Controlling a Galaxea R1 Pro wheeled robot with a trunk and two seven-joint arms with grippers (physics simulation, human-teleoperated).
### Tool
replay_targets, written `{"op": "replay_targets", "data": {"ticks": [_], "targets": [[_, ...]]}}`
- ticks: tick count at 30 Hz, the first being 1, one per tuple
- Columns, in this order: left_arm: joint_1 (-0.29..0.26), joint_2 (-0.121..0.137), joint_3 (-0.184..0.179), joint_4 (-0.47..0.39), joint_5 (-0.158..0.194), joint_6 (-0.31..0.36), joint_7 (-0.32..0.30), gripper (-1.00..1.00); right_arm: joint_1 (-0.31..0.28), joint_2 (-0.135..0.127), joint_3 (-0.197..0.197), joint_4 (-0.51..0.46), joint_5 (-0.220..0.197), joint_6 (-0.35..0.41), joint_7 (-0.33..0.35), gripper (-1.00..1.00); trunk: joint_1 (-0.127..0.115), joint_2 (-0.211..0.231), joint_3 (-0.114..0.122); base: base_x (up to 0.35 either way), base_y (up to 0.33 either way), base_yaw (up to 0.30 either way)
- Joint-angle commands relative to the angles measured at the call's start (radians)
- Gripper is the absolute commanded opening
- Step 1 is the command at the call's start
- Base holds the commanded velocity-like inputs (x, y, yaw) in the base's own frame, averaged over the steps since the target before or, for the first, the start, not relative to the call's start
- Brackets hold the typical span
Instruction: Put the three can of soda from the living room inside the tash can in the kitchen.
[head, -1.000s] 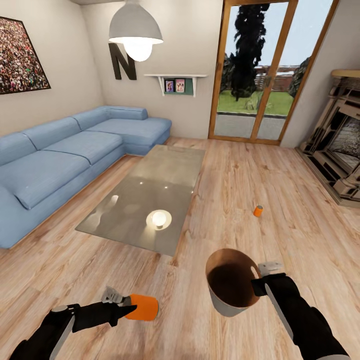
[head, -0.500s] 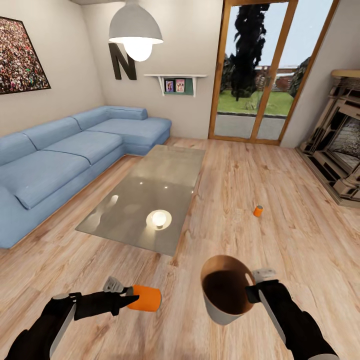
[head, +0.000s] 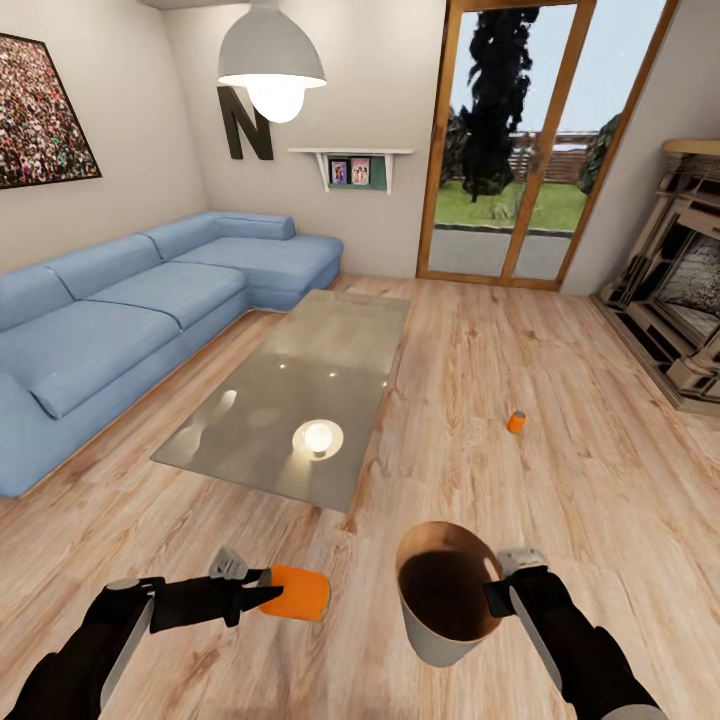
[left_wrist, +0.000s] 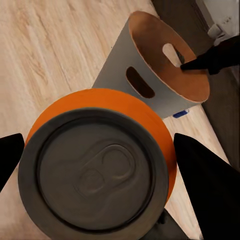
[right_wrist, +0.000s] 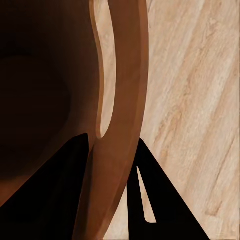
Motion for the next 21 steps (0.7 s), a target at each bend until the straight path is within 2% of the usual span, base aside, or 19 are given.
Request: {"op": "replay_targets", "data": {"ticks": [1,6,7,11,16,18,21], "targets": [[0.000,0.000,0.000,-0.010,0.000,0.011,-0.008,-1.00,-0.003,0.000,0.001,0.011,-0.006,-0.018,0.000,-1.00,0.000,0.000,0.000,0.000,0.000,0.000],[0.000,-0.004,-0.001,-0.023,0.000,0.026,-0.019,-1.00,-0.010,0.004,0.003,0.053,-0.006,-0.058,-0.002,-1.00,0.000,0.000,0.000,0.000,0.000,0.000],[0.000,-0.011,-0.001,-0.026,0.000,0.027,-0.021,-1.00,-0.010,0.005,0.003,0.060,-0.006,-0.063,-0.002,-1.00,0.000,0.000,0.000,0.000,0.000,0.000],[0.000,-0.027,-0.002,-0.031,0.000,0.030,-0.022,-1.00,-0.011,0.005,0.004,0.066,-0.006,-0.068,-0.003,-1.00,0.000,0.000,0.000,0.000,0.000,0.000],[0.000,-0.031,-0.001,-0.059,0.002,0.051,-0.023,-1.00,-0.012,0.005,0.004,0.069,-0.006,-0.069,-0.003,-1.00,0.000,0.000,0.000,0.000,0.000,0.000],[0.000,-0.032,-0.001,-0.095,0.032,0.085,-0.028,-1.00,-0.012,0.006,0.004,0.070,-0.006,-0.070,-0.003,-1.00,0.000,0.000,0.000,0.000,0.000,0.000],[0.000,-0.033,-0.001,-0.119,0.064,0.101,-0.030,-1.00,-0.011,0.006,0.004,0.070,-0.006,-0.070,-0.003,-1.00,0.000,0.000,0.000,0.000,0.000,0.000]]}}
